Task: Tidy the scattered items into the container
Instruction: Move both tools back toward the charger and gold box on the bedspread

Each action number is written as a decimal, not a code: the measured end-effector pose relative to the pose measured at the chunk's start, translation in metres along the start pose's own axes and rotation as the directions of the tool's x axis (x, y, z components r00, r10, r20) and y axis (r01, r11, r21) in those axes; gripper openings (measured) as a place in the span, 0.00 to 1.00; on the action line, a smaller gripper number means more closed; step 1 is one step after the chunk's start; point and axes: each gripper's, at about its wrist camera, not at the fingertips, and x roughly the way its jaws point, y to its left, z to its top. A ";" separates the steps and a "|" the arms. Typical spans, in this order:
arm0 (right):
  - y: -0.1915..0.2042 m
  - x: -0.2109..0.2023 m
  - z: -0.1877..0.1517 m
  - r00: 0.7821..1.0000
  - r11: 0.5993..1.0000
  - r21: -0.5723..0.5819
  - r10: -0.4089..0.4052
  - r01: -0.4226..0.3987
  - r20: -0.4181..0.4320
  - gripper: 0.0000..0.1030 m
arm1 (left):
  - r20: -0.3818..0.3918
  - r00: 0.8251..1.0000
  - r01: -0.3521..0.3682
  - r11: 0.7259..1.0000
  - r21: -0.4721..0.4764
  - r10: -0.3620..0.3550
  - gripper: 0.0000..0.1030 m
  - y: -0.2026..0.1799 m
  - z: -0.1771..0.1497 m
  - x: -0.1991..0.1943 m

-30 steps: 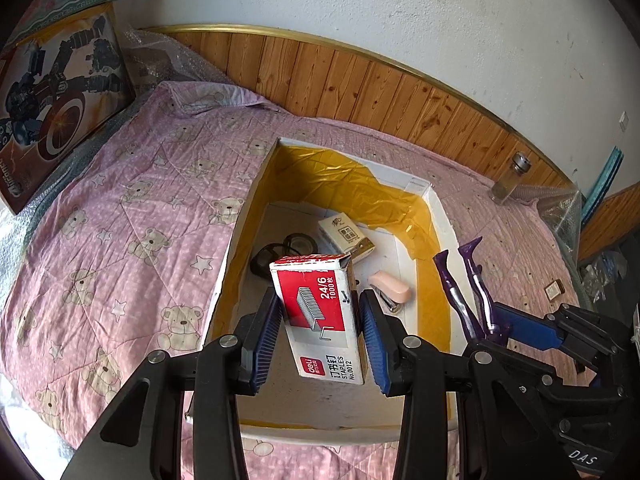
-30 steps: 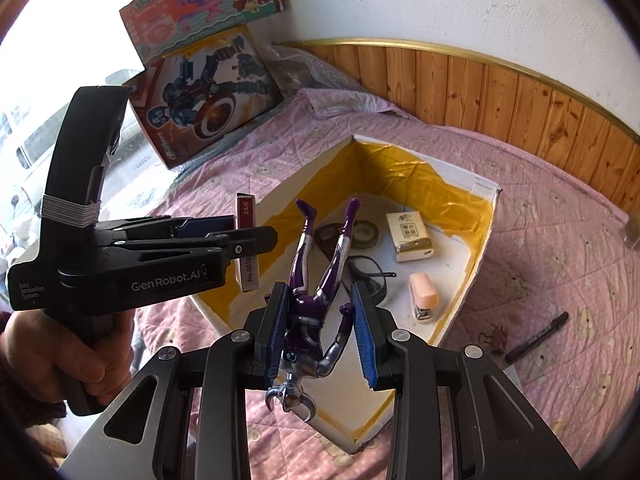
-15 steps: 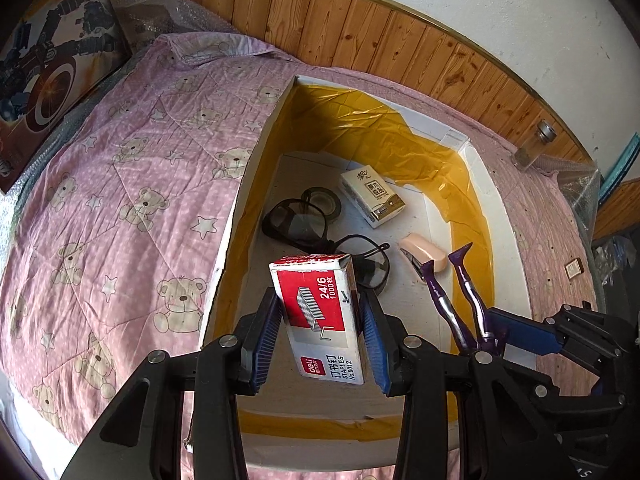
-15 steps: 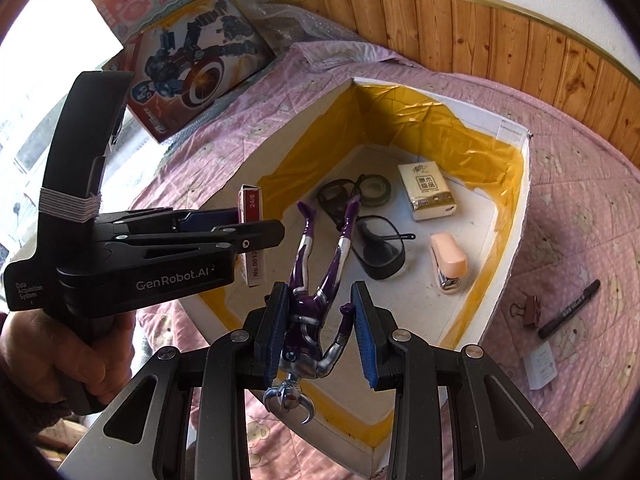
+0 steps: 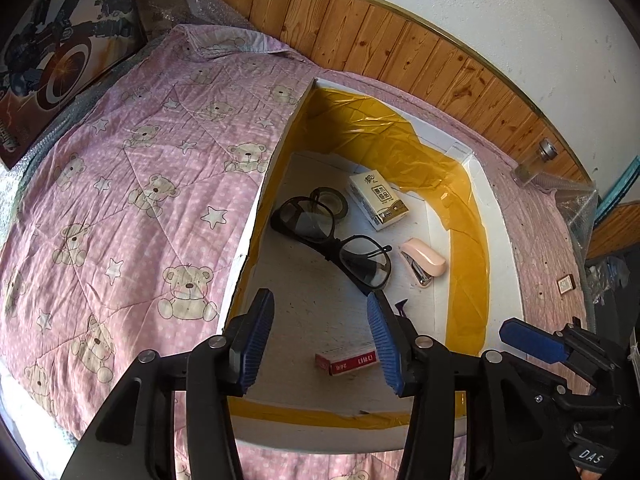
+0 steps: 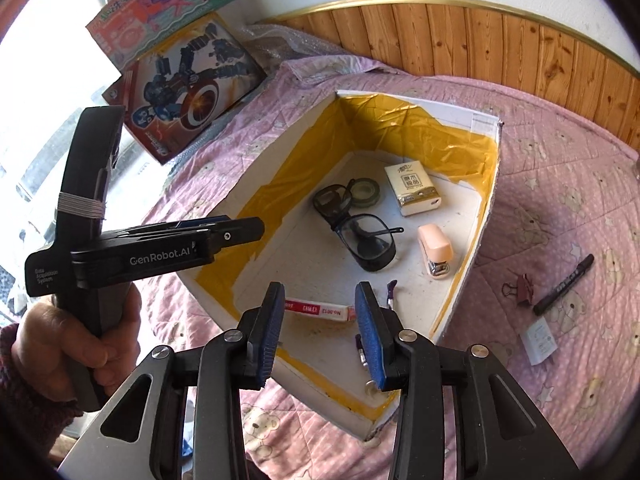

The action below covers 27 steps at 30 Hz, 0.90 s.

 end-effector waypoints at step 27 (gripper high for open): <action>-0.028 -0.101 -0.077 0.978 0.986 0.117 0.093 -0.116 0.186 0.38 | 0.051 0.990 0.127 0.986 0.105 -0.133 0.58 -0.097 -0.068 -0.073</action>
